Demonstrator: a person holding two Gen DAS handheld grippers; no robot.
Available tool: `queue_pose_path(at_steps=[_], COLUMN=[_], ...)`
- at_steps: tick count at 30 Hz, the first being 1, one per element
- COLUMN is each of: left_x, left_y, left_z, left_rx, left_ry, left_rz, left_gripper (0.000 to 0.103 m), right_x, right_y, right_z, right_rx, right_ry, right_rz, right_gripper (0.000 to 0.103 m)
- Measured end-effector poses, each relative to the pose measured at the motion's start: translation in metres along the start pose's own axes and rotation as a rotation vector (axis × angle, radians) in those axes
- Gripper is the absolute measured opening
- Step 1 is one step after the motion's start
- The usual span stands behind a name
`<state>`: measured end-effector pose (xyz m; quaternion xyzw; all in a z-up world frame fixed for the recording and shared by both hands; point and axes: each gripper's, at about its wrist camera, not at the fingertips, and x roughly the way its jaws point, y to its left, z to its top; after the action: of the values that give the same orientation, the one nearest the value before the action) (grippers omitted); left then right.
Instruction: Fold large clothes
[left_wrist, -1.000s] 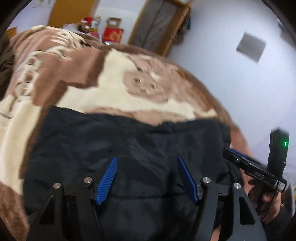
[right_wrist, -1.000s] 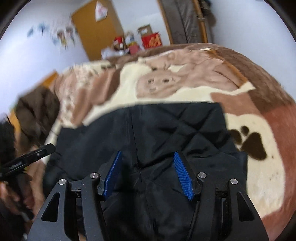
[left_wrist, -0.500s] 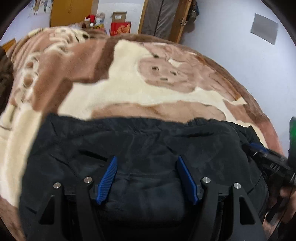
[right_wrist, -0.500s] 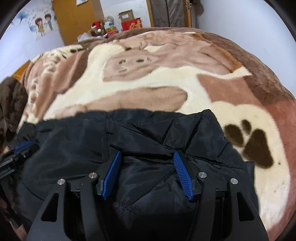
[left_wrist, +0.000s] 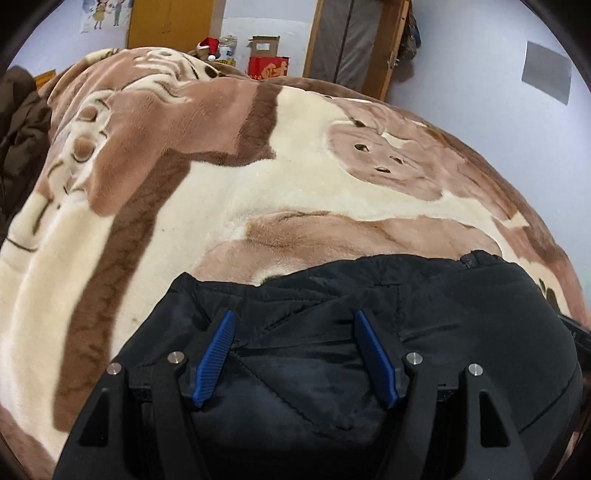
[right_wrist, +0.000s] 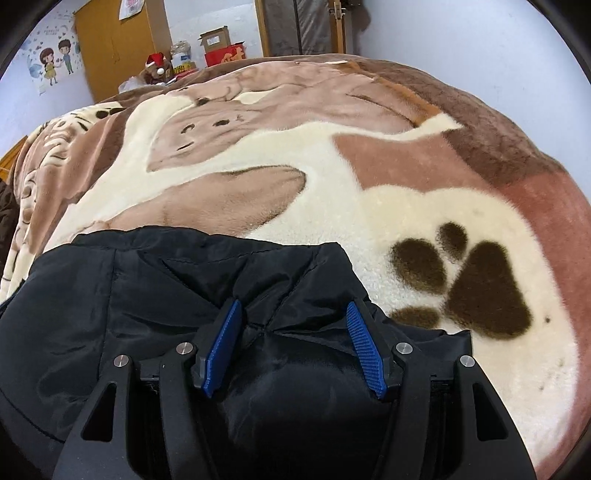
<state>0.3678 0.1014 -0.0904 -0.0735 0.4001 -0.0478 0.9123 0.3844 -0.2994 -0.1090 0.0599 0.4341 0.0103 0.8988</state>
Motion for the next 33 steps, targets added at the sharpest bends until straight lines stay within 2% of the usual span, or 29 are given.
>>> queue_pose_path(at_steps=[9, 13, 15, 17, 20, 22, 24, 28, 31, 33], left_x=[0.012, 0.009, -0.004, -0.024, -0.064, -0.087, -0.1, -0.103, -0.083, -0.064], left_y=[-0.004, -0.009, -0.012, -0.014, -0.024, -0.035, -0.047, -0.084, -0.115, -0.128], left_z=[-0.005, 0.005, 0.015, 0.024, 0.032, 0.031, 0.025, 0.0, -0.02, -0.03], left_rx=[0.014, 0.029, 0.017, 0.0, -0.022, -0.039, -0.046, -0.009, 0.054, 0.076], left_ry=[-0.019, 0.028, 0.06, 0.05, -0.018, -0.07, -0.076, -0.051, -0.001, 0.024], left_rz=[0.035, 0.065, 0.081, 0.049, -0.067, -0.112, -0.145, -0.204, -0.217, -0.192], left_gripper=[0.071, 0.07, 0.067, 0.05, 0.049, 0.049, 0.049, 0.049, 0.049, 0.049], right_x=[0.01, 0.007, -0.003, -0.024, -0.06, -0.08, -0.096, -0.104, -0.083, -0.072], right_y=[0.005, 0.004, 0.006, 0.006, 0.004, 0.004, 0.009, 0.022, 0.019, 0.013], right_z=[-0.003, 0.004, 0.011, 0.015, 0.015, 0.011, 0.001, -0.023, -0.035, -0.038], right_rx=[-0.018, -0.023, -0.03, -0.033, 0.015, 0.034, 0.018, -0.052, -0.076, -0.073], right_ry=[-0.037, -0.005, 0.019, 0.005, -0.048, -0.071, -0.089, -0.102, -0.086, -0.08], right_rz=[-0.044, -0.042, -0.047, -0.042, 0.017, 0.048, 0.061, 0.069, 0.057, 0.044], right_gripper=[0.059, 0.059, 0.059, 0.059, 0.059, 0.059, 0.059, 0.059, 0.059, 0.059])
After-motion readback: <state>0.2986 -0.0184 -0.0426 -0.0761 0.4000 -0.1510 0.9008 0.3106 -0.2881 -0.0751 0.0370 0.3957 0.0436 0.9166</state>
